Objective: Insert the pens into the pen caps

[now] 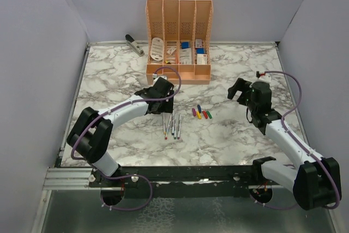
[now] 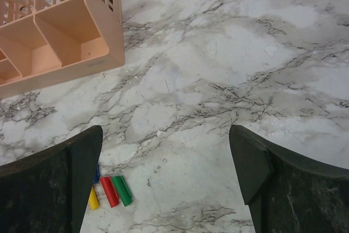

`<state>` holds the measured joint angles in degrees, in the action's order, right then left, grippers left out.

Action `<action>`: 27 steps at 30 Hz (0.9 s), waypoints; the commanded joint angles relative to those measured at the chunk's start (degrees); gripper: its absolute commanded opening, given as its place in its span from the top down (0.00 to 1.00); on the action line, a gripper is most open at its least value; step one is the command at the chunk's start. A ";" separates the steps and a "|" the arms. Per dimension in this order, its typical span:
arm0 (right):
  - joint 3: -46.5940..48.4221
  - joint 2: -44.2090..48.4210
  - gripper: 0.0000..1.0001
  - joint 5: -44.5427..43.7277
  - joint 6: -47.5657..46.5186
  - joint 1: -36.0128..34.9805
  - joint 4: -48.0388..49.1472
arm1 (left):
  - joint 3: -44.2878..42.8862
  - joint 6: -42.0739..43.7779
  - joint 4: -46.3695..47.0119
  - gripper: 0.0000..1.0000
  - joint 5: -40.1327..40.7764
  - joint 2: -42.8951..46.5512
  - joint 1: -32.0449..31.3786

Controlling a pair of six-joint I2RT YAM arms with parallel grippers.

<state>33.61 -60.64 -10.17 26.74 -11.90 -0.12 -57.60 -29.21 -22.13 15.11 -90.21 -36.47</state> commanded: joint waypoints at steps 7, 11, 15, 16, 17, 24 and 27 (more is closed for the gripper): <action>3.13 -0.60 0.03 1.81 0.14 0.26 -4.38 | -0.54 -8.14 -7.83 0.32 3.87 -2.86 -1.44; 2.71 -0.53 0.04 2.48 0.78 0.21 -4.67 | -1.87 -8.64 -9.12 0.37 2.22 -2.98 -2.13; 2.19 -0.61 0.04 3.52 1.07 0.28 -3.95 | -3.63 -8.67 -10.64 0.37 0.62 -3.43 -2.87; 2.12 -0.62 0.04 3.66 1.18 0.22 -3.97 | -3.99 -8.67 -10.87 0.37 0.18 -3.61 -3.03; 2.04 -0.62 0.04 3.69 1.35 0.26 -4.03 | -4.29 -8.66 -10.91 0.37 -0.02 -3.76 -3.22; 1.23 0.14 0.04 3.54 1.82 0.22 -4.69 | -4.80 -9.44 -12.40 0.37 -0.06 -6.13 -4.44; 0.96 0.92 0.04 3.47 1.74 0.22 -4.89 | -4.33 -9.84 -13.01 0.37 0.46 -6.46 -4.98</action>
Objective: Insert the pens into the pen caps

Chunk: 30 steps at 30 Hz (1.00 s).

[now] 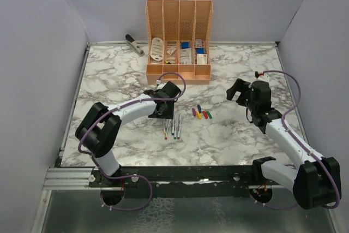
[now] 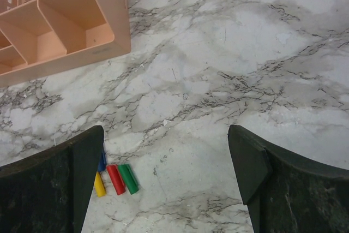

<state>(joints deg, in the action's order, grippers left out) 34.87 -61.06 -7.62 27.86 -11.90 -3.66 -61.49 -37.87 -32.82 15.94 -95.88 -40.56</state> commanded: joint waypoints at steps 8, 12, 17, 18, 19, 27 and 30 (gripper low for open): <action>-0.86 2.33 0.04 0.94 0.71 0.21 -2.19 | 0.36 -1.24 -2.45 0.38 0.56 -0.98 -1.19; -0.97 2.61 0.04 0.85 0.71 0.26 -2.72 | 1.32 -0.93 -2.47 0.39 0.41 -3.84 -1.19; -1.16 2.99 0.05 0.53 0.72 0.22 -3.07 | 2.69 -0.97 -2.43 0.41 0.75 -5.29 -1.19; -1.13 3.06 0.05 0.43 0.72 0.21 -3.10 | 2.86 -0.96 -2.49 0.42 0.69 -5.48 -1.19; -1.20 3.18 0.05 0.43 0.71 0.23 -3.17 | 2.94 -0.98 -2.43 0.44 0.48 -5.65 -1.19; -1.31 4.26 0.05 -0.51 0.82 0.23 -4.27 | 8.49 -1.72 -4.27 0.50 -3.16 -1.73 -1.19; -1.38 4.55 0.05 -0.84 0.93 0.21 -4.58 | 10.67 -2.11 -5.85 0.50 -4.45 2.76 -1.19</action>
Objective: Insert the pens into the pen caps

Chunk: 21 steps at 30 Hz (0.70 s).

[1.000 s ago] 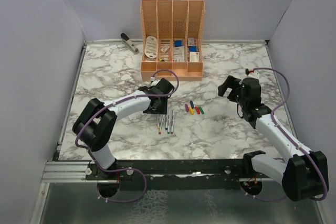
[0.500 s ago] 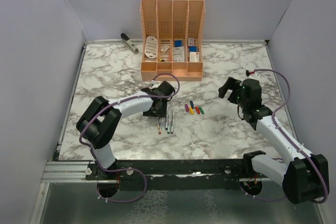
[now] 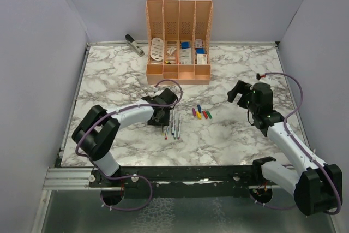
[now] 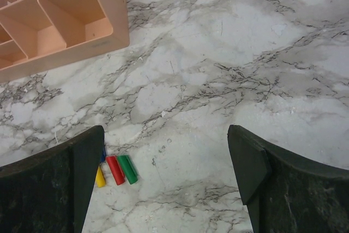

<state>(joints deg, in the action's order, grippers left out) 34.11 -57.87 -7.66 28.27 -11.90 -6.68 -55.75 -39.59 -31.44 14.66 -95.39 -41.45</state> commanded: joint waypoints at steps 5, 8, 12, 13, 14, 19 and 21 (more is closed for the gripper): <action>-1.10 1.61 0.05 -0.80 1.44 0.21 -1.35 | 6.03 -0.40 -8.12 0.54 -5.43 4.47 -0.30; -1.69 2.06 0.05 -0.77 2.03 0.22 -0.58 | 5.56 0.31 -8.16 0.54 -6.10 3.82 -0.30; -1.94 2.64 0.05 -0.89 2.22 0.26 -0.05 | 4.12 1.73 -8.13 0.54 -5.08 2.26 -0.30; -1.95 2.74 0.05 -0.92 2.18 0.26 -0.01 | 3.63 2.12 -8.11 0.54 -4.69 1.83 -0.30; -2.03 2.81 0.05 -0.97 2.12 0.23 0.07 | 3.22 2.52 -8.11 0.54 -4.38 1.31 -0.30; -2.04 3.02 0.05 -1.38 2.14 0.26 -0.53 | 1.84 3.22 -8.07 0.54 -2.49 -0.73 -0.09; -2.11 3.18 0.05 -1.60 2.14 0.21 -1.06 | 1.62 3.21 -8.02 0.55 -2.04 -1.39 0.15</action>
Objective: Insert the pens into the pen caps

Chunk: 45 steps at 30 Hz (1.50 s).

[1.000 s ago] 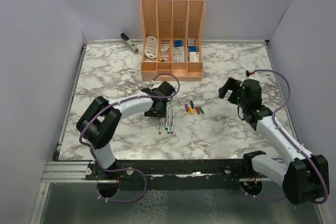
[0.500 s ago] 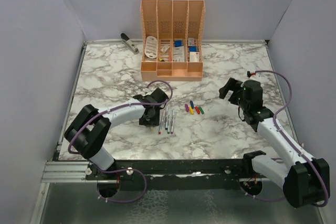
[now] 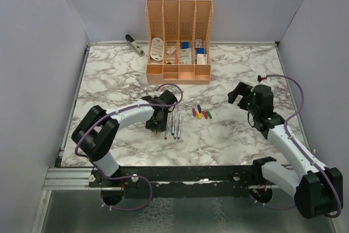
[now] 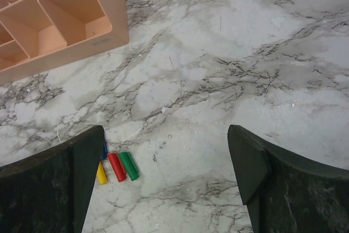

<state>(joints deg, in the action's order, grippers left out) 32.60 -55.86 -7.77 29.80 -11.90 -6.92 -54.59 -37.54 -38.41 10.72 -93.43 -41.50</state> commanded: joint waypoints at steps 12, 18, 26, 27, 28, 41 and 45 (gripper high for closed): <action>-1.49 2.06 0.05 -2.16 1.30 0.21 -2.05 | 1.75 4.22 2.65 0.60 -2.28 -2.56 6.22; -1.36 1.39 0.05 -1.85 1.82 0.23 -1.99 | -0.73 5.35 3.87 0.66 -3.70 -5.69 7.12; -0.48 1.50 0.05 -3.26 1.52 0.22 -3.33 | 0.50 4.96 6.10 0.76 -8.69 -8.25 7.39; -0.55 1.46 0.05 -3.44 1.49 0.26 -3.44 | 0.73 4.88 6.15 0.76 -8.73 -8.35 7.39; -0.52 1.57 0.05 -3.55 1.49 0.23 -3.46 | 0.95 4.77 6.07 0.76 -8.74 -8.39 7.39; -0.02 0.71 0.05 -3.03 1.74 0.23 -2.36 | 2.22 5.63 4.35 0.96 -7.20 -12.00 7.39; 0.10 0.24 0.05 -2.64 2.15 0.21 -1.68 | 2.31 7.00 4.32 1.00 -7.27 -13.30 7.39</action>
<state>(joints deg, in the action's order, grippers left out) 31.75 -55.02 -9.67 31.27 -11.90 -9.85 -57.39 -32.12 -35.83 3.79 -98.21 -34.11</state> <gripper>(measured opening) 0.950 0.162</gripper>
